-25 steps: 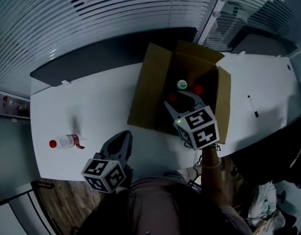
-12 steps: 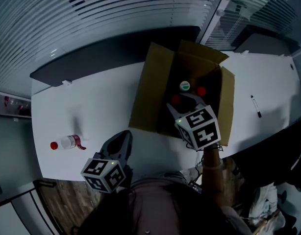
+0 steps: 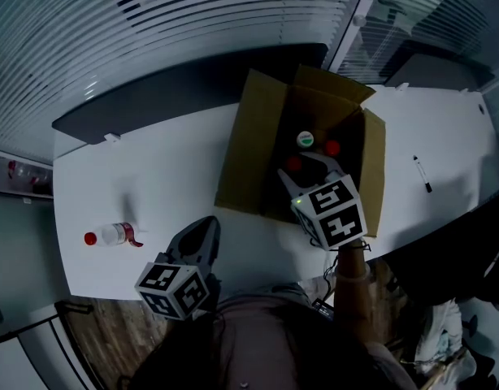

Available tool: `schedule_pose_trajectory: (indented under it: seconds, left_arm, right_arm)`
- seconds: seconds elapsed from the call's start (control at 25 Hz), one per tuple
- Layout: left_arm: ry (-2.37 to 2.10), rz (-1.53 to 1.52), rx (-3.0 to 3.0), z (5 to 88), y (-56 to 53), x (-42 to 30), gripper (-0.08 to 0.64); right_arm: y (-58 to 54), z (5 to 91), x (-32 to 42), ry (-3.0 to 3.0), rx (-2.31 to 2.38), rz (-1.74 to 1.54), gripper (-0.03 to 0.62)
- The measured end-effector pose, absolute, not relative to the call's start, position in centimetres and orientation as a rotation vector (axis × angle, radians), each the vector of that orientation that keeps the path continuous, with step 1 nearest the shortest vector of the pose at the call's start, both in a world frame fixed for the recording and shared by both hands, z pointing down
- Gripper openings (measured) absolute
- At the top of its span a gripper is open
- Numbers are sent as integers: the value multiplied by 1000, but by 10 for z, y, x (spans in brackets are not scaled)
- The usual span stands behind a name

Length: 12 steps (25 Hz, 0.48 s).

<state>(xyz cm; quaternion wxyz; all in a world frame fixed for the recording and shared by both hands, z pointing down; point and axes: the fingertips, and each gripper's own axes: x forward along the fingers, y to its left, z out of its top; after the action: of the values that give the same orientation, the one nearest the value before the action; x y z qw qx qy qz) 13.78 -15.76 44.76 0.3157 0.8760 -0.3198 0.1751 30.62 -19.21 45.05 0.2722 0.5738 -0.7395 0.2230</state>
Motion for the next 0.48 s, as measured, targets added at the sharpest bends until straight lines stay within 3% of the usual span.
schedule_pose_trajectory:
  seconds: [0.48]
  left_arm:
    - [-808,447,2350,435,-147,130,8]
  right_arm:
    - [-181,399,304,-2052,1665,510,158]
